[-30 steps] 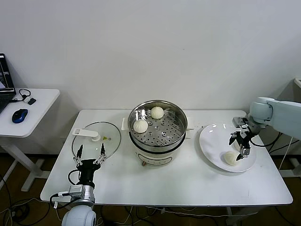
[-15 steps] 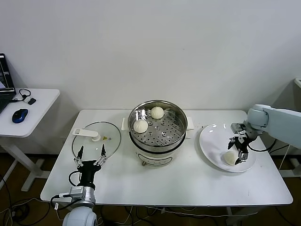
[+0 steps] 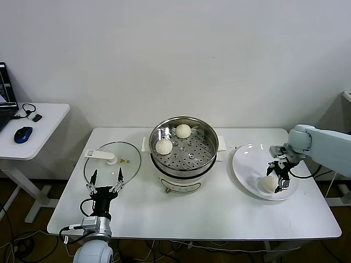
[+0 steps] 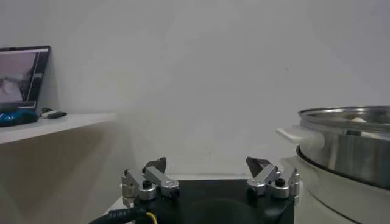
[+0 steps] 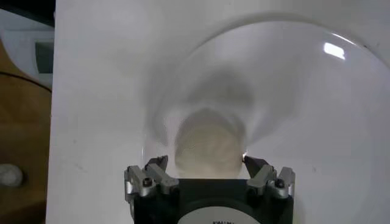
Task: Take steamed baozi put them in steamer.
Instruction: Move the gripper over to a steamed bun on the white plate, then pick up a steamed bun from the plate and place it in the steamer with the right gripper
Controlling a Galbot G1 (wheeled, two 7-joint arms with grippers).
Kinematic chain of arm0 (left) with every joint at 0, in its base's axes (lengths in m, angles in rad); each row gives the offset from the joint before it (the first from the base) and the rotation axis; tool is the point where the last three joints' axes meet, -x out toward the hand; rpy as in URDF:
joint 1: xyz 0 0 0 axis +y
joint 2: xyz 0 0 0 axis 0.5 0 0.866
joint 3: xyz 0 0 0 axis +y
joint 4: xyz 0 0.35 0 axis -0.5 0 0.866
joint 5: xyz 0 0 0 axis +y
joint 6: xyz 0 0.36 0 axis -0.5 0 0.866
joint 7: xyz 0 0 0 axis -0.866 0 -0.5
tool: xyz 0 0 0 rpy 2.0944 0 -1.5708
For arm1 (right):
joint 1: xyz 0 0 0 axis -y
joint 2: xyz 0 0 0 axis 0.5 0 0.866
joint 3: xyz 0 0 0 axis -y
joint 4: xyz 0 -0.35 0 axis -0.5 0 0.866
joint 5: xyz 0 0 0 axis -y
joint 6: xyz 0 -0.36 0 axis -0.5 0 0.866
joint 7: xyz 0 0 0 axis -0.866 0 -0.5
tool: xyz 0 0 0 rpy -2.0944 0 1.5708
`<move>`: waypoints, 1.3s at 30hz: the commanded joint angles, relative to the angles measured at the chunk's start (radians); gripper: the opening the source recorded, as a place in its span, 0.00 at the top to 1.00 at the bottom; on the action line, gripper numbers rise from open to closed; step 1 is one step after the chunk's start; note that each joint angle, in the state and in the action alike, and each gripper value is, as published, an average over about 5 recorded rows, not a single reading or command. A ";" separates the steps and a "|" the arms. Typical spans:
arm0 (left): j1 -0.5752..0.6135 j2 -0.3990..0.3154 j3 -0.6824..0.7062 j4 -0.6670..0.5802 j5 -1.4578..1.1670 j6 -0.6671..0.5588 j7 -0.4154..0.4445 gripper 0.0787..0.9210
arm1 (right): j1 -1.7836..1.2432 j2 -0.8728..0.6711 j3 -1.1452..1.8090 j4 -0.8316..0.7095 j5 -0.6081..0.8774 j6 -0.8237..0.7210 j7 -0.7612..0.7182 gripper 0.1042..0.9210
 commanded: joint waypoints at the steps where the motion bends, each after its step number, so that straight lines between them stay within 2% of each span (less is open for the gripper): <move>1: 0.001 0.000 -0.002 0.001 0.000 -0.001 0.000 0.12 | -0.016 0.012 0.018 -0.030 -0.008 0.007 -0.002 0.13; 9: 0.000 0.001 -0.003 0.001 -0.002 -0.001 0.000 0.12 | -0.012 0.014 0.016 -0.019 -0.007 0.005 -0.005 0.27; 27: -0.002 0.008 -0.004 -0.007 -0.007 -0.001 0.000 0.12 | 0.156 0.008 -0.123 0.098 0.030 0.003 -0.011 0.31; 39: -0.009 0.019 -0.001 -0.019 -0.014 0.003 0.001 0.12 | 0.485 0.075 -0.321 0.240 0.127 0.023 -0.031 0.32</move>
